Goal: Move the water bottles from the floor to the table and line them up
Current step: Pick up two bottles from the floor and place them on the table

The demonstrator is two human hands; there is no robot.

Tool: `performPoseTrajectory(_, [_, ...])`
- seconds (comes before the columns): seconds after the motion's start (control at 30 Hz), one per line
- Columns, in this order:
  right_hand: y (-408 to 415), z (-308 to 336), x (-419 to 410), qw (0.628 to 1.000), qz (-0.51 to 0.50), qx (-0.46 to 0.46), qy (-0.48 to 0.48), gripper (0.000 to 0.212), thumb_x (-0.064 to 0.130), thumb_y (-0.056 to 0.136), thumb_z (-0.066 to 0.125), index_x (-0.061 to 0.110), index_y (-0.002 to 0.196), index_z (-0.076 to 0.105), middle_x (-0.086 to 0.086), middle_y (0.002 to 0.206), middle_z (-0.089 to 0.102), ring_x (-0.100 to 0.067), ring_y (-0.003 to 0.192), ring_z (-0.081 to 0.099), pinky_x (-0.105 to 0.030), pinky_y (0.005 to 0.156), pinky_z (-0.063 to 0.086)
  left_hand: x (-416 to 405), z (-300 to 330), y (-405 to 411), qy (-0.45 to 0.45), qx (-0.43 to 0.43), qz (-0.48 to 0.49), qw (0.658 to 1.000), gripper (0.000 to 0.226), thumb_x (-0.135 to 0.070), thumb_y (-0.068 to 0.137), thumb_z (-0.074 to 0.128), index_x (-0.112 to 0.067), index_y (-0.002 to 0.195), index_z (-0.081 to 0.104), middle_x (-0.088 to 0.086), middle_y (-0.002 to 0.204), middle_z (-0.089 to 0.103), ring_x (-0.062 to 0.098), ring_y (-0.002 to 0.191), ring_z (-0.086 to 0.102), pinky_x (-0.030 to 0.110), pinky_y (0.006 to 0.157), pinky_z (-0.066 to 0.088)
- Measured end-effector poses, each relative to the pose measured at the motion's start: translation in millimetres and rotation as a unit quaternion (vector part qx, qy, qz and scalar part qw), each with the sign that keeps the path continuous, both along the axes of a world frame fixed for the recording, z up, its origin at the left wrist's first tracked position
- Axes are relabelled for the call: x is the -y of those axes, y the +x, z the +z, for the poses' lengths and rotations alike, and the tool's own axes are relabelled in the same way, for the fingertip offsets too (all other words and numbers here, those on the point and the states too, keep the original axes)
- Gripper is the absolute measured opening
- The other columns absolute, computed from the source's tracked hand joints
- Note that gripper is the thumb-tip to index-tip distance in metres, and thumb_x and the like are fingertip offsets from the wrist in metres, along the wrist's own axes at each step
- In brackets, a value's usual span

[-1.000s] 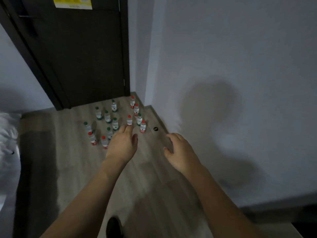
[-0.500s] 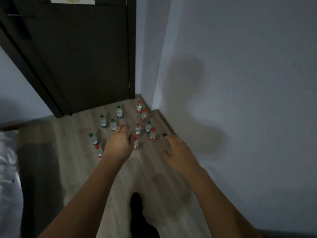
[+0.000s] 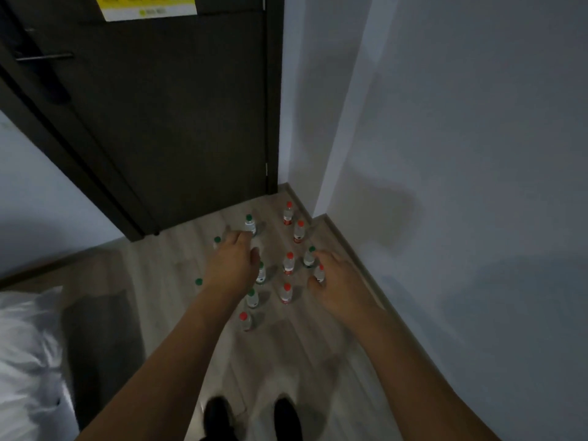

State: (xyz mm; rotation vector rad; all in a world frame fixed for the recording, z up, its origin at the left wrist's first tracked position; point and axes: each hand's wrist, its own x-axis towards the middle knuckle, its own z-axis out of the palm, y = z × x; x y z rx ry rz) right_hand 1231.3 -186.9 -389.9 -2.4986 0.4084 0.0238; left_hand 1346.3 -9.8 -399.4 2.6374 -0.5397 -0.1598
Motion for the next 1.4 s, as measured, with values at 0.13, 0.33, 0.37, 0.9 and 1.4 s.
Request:
performPoseTrajectory(0.13, [55.4,-18.6,-16.7,1.0,-0.023,-0.017,-0.005,0.038,0.023,0.088,0.056,0.017,0.126,0.055,-0.005,0.122,0.059,-0.025,0.107,0.058,-0.04,0.092,0.049,-15.1,-25.4,60.9,0.004,-0.023,-0.022,0.999,0.041,-0.026,0.1,0.048,-0.01,0.138,0.05,0.012,0.133,0.053,0.028,0.115,0.056,0.039,0.091,0.047])
performPoseTrajectory(0.33, [140.3,-84.9,-52.3,0.996,-0.041,-0.077,-0.001,0.047,0.024,0.09,0.058,0.016,0.136,0.049,-0.007,0.128,0.056,-0.025,0.113,0.056,-0.035,0.095,0.047,-42.1,-105.5,153.1,0.069,-0.089,-0.065,0.992,0.041,-0.028,0.1,0.047,-0.012,0.137,0.048,0.012,0.133,0.052,0.032,0.118,0.053,0.044,0.1,0.044])
performPoseTrajectory(0.37, [154.2,-106.1,-56.8,0.995,-0.038,-0.091,0.002,0.045,0.024,0.09,0.058,0.016,0.133,0.05,-0.008,0.125,0.058,-0.026,0.111,0.057,-0.035,0.093,0.048,-45.4,-127.9,168.5,0.085,-0.098,-0.073,0.989,0.042,-0.027,0.099,0.047,-0.013,0.138,0.047,0.013,0.134,0.051,0.033,0.119,0.052,0.044,0.101,0.043])
performPoseTrajectory(0.9, [207.1,-603.0,-150.0,0.938,0.007,-0.347,-0.006,0.06,0.038,0.092,0.053,0.018,0.144,0.03,-0.011,0.124,0.05,-0.034,0.11,0.055,-0.041,0.09,0.046,-138.3,-637.3,202.4,0.317,-0.155,-0.164,0.921,0.052,-0.051,0.095,0.047,-0.017,0.134,0.042,0.009,0.118,0.059,0.028,0.104,0.058,0.036,0.077,0.047])
performPoseTrajectory(1.4, [211.2,-683.0,-153.1,0.95,0.035,-0.309,-0.016,0.047,0.026,0.099,0.047,0.017,0.144,0.036,-0.014,0.122,0.058,-0.031,0.107,0.059,-0.036,0.084,0.046,-149.4,-670.4,187.7,0.179,-0.053,-0.193,0.963,0.03,-0.001,0.071,0.076,0.005,0.1,0.071,0.019,0.056,0.059,0.031,0.046,0.06,0.032,0.042,0.05])
